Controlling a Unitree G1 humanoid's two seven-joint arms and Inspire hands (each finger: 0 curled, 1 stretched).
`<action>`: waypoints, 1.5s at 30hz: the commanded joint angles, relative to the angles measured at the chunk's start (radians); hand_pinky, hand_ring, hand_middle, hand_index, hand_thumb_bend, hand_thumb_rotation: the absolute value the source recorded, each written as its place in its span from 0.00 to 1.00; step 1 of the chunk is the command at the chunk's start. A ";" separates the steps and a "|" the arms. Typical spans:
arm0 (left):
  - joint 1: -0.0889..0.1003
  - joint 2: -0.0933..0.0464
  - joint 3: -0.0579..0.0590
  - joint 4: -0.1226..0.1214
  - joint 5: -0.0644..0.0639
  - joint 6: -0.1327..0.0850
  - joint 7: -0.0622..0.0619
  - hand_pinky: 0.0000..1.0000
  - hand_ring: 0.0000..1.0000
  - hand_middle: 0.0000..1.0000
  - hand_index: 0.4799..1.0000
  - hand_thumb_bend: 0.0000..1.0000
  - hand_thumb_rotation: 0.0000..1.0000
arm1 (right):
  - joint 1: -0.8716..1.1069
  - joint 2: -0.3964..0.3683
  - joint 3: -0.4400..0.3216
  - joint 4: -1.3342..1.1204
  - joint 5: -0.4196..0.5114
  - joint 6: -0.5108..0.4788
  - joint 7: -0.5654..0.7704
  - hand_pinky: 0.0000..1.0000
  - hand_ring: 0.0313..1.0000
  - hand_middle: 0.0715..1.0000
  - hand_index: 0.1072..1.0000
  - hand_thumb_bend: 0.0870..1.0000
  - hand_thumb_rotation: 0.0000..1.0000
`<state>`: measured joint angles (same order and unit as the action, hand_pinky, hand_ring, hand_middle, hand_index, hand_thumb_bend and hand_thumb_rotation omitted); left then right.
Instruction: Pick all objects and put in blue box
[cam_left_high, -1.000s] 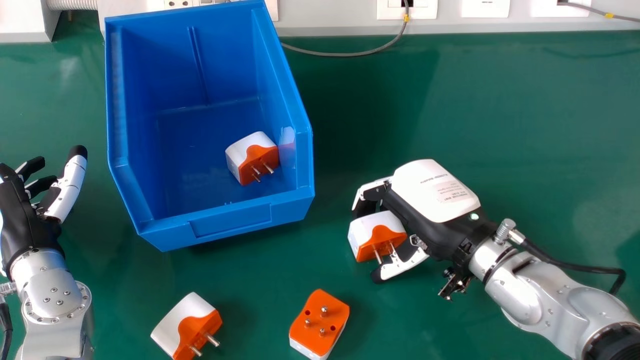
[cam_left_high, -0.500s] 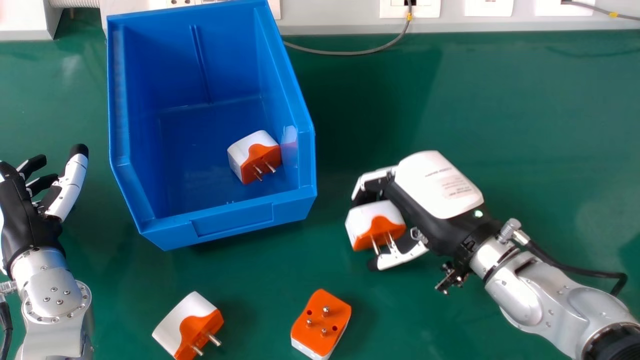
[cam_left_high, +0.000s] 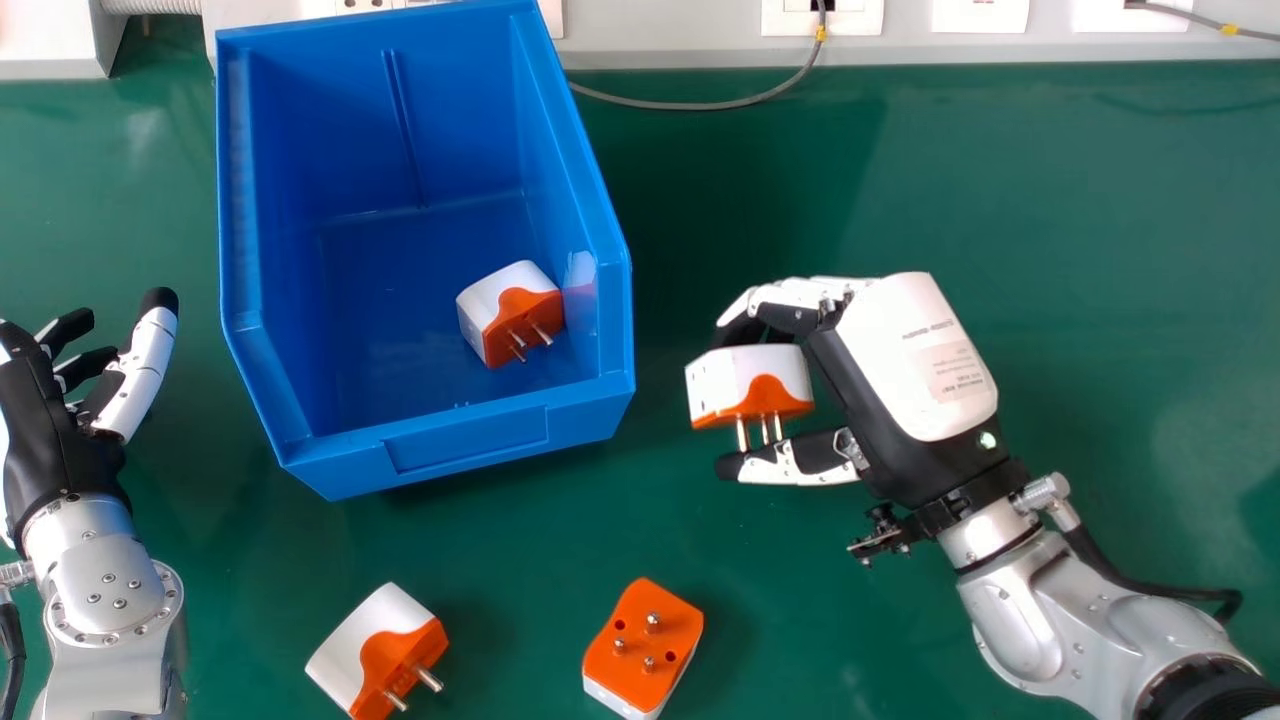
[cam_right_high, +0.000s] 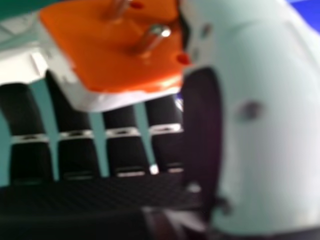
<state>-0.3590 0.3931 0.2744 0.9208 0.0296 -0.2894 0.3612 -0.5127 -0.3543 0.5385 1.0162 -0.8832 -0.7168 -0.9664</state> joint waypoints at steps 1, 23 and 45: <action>0.002 0.004 0.001 -0.001 0.001 0.007 0.004 0.62 0.75 0.83 0.78 0.62 0.48 | -0.036 0.007 0.000 0.008 -0.007 -0.029 -0.091 0.38 0.43 0.48 0.40 0.45 0.00; -0.020 -0.013 -0.041 0.022 0.040 0.012 0.077 0.61 0.74 0.83 0.77 0.63 0.49 | -0.098 0.029 0.086 0.038 -0.254 -0.105 -0.648 0.37 0.44 0.50 0.39 0.45 0.00; -0.052 -0.015 -0.047 0.072 0.038 0.003 0.065 0.60 0.75 0.82 0.76 0.63 0.51 | -0.252 0.065 0.052 -0.250 -0.411 -0.111 -0.648 0.36 0.45 0.52 0.39 0.45 0.00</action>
<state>-0.4051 0.3807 0.2391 0.9813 0.0588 -0.2963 0.4330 -0.7166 -0.3095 0.6056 0.8112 -1.3014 -0.8209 -1.5279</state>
